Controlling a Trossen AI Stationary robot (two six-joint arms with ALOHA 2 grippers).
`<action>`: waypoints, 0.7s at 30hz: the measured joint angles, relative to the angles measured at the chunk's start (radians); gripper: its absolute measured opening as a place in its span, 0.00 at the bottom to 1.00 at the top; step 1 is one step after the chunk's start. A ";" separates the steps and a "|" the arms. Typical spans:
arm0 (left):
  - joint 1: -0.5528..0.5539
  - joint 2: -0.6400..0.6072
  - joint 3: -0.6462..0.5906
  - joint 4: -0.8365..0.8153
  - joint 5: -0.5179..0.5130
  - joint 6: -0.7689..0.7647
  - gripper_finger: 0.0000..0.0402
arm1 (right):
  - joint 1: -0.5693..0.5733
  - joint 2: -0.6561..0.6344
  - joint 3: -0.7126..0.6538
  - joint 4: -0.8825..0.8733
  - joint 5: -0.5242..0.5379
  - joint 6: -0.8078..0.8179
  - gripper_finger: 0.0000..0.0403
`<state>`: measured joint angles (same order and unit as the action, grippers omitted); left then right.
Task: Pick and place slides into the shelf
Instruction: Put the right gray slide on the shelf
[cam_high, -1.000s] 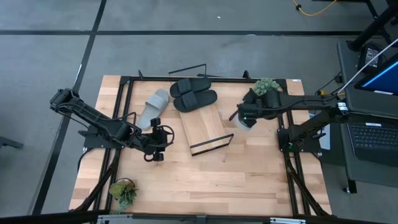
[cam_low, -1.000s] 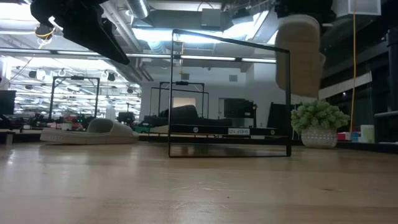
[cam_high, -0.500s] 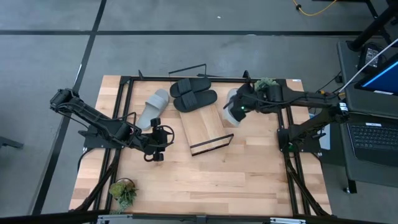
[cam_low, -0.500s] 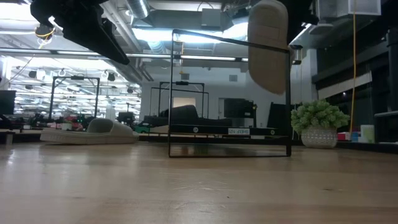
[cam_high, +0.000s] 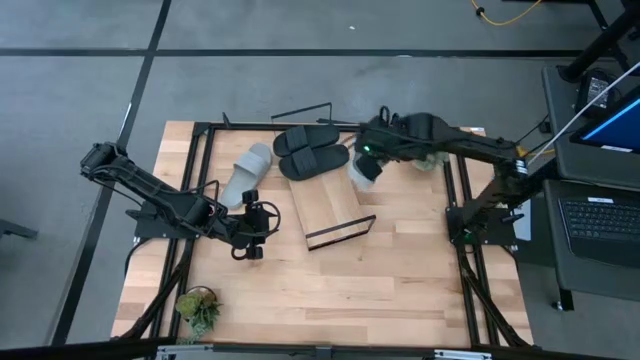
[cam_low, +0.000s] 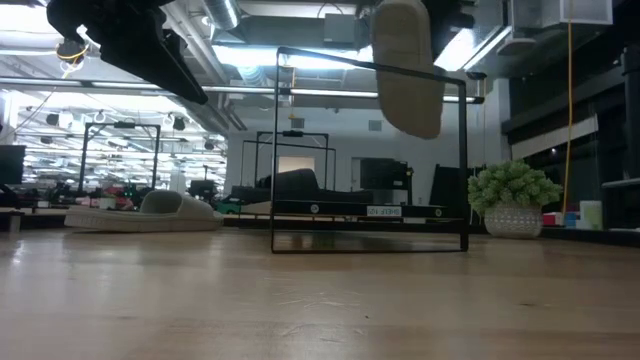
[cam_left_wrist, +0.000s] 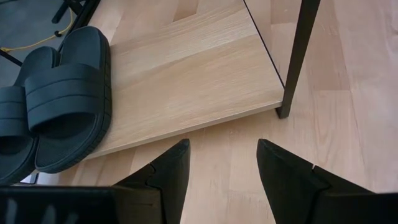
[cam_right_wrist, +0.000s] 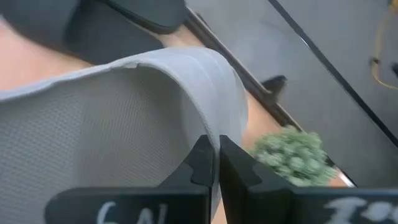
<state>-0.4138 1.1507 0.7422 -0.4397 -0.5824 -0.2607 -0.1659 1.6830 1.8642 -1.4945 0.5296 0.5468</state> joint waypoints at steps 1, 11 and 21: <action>0.000 0.000 0.000 0.000 0.000 0.000 0.44 | -0.006 0.032 0.050 -0.040 0.001 0.005 0.03; 0.000 0.000 0.000 -0.004 0.000 0.000 0.44 | -0.007 0.267 0.283 -0.075 -0.047 -0.028 0.03; -0.002 0.000 0.000 -0.019 0.000 0.000 0.44 | 0.007 0.334 0.248 -0.077 -0.105 0.016 0.03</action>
<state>-0.4156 1.1507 0.7424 -0.4585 -0.5823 -0.2604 -0.1585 2.0171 2.1124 -1.5719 0.4249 0.5631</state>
